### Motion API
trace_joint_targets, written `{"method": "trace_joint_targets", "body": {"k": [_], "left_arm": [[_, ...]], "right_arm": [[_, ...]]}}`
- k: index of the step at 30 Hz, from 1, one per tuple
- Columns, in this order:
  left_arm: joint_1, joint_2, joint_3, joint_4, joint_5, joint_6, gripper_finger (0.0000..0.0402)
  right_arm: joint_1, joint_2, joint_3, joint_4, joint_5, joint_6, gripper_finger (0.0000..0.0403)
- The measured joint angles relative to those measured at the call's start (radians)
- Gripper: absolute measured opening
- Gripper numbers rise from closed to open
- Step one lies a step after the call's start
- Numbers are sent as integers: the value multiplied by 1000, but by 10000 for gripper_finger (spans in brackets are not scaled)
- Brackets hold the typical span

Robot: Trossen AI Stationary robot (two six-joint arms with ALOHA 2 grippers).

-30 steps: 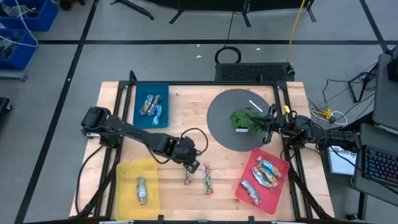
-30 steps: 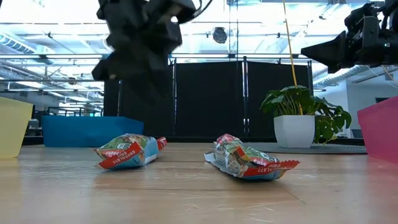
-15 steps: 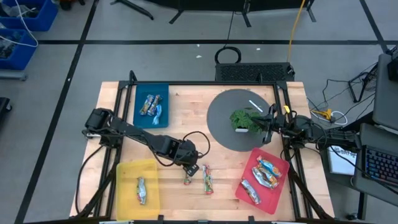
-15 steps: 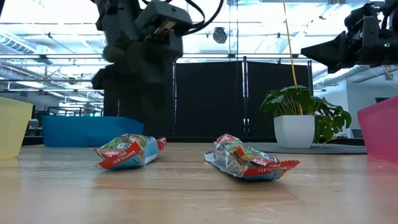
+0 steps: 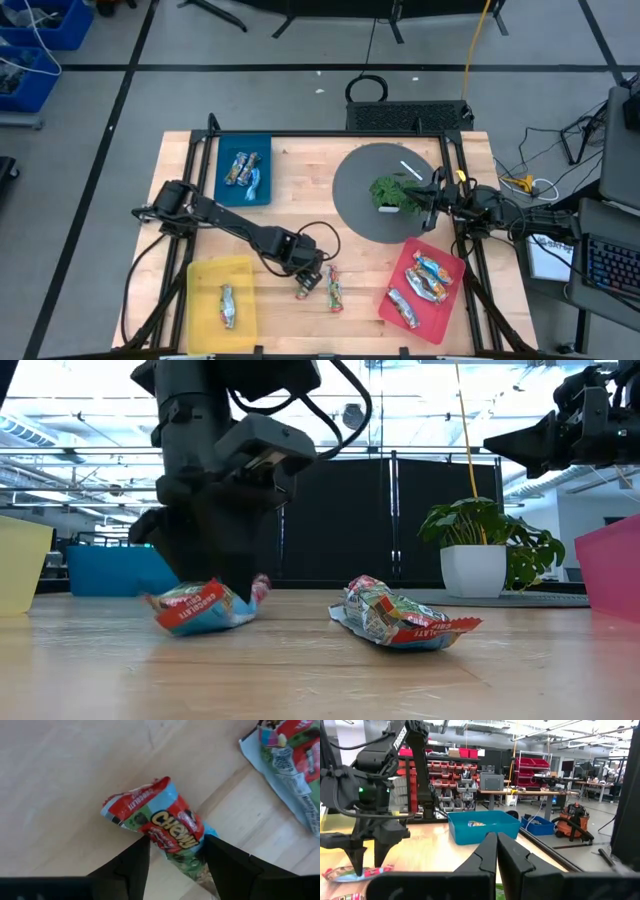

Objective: Pick and place Granola Bars by type
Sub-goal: Put the red granola bar into the yellow bin

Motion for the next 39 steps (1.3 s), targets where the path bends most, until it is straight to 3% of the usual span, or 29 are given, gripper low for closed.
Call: {"method": "trace_joint_targets", "body": {"k": [6,13,23,28,33,39], "left_arm": [[3,7,1,11,20,24,168],[-24,-71,-2,20,-71,118,21],[-120,-265,-3,-34,-185,141,8],[-236,-386,-1,-194,-195,-31,7],[-403,-443,-1,-387,-188,-347,7],[-614,-443,-1,-489,-203,-717,7]], "right_arm": [[0,0,0,3,0,0,6],[0,1,0,1,0,0,6],[0,1,0,1,0,0,6],[0,1,0,1,0,0,6],[0,0,0,1,0,0,6],[0,0,0,1,0,0,6]]}}
